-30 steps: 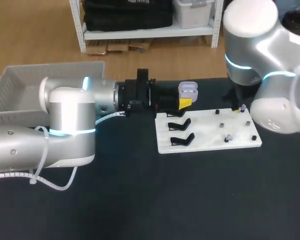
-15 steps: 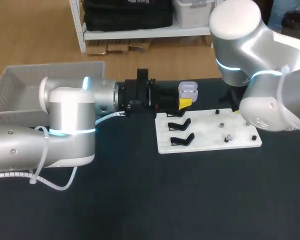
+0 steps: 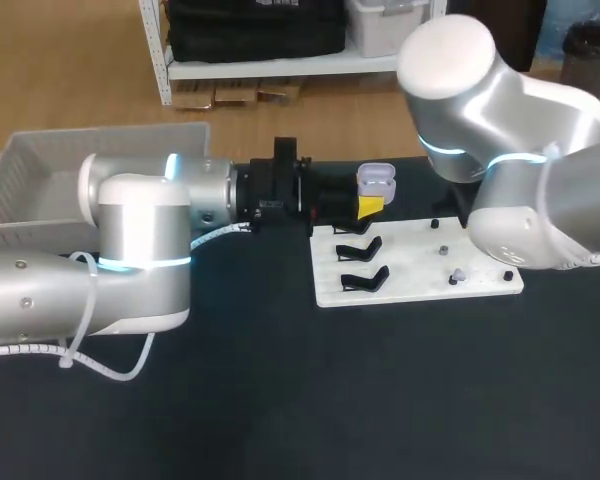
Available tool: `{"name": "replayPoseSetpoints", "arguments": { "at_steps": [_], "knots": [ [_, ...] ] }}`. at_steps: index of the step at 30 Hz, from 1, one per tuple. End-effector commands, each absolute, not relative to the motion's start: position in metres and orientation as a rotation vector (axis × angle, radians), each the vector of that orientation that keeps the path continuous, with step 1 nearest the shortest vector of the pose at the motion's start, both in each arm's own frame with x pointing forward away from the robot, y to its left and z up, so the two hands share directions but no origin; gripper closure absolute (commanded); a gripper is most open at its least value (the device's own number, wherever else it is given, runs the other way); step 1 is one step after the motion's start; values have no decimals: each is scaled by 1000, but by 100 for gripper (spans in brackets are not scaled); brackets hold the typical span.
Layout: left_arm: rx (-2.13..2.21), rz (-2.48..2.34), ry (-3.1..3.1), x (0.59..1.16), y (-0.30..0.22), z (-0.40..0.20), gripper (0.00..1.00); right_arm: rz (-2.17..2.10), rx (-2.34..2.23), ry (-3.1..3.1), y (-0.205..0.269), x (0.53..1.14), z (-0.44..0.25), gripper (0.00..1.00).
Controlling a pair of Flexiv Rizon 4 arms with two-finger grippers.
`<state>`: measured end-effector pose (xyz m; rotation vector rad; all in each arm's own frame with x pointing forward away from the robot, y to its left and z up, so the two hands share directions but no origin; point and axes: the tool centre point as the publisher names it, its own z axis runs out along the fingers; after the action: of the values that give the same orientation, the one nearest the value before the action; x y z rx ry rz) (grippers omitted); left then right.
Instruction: Pick up each earbud case from the left stands, insert the matching earbuds, close the lid, and place the case in the box.
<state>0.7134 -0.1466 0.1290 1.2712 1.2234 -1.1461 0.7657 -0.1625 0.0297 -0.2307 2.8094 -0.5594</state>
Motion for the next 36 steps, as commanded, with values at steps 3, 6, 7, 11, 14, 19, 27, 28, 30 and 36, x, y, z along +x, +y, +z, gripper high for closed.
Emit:
{"name": "replayPoseSetpoints", "arguments": {
  "at_steps": [3,6,7,11,14,19,27,28,30,36],
  "knots": [
    [1263,-1138,1221,711,-147,128,100,-577,-221,2811,-163,773,25,56],
    [1263,-1138,1221,711,-147,128,100,-581,-218,2811,-164,774,26,58],
    [1263,-1138,1221,711,-147,128,100,-585,-219,2812,-164,775,26,59],
    [1263,-1138,1221,711,-147,128,100,-592,-216,2812,-164,777,26,60],
    [1263,-1138,1221,711,-147,128,100,-592,-202,2812,-164,778,25,70],
    [1263,-1138,1221,711,-147,128,100,-602,-181,2808,-164,777,24,77],
    [1263,-1138,1221,711,-147,128,100,-601,-172,2826,-166,775,20,87],
    [1263,-1138,1221,711,-147,128,100,-603,-170,2826,-166,775,20,92],
    [1263,-1138,1221,711,-147,128,100,-612,-167,2824,-166,775,21,100],
    [1263,-1138,1221,711,-147,128,100,-629,-170,2817,-168,773,29,100]
  ]
}}
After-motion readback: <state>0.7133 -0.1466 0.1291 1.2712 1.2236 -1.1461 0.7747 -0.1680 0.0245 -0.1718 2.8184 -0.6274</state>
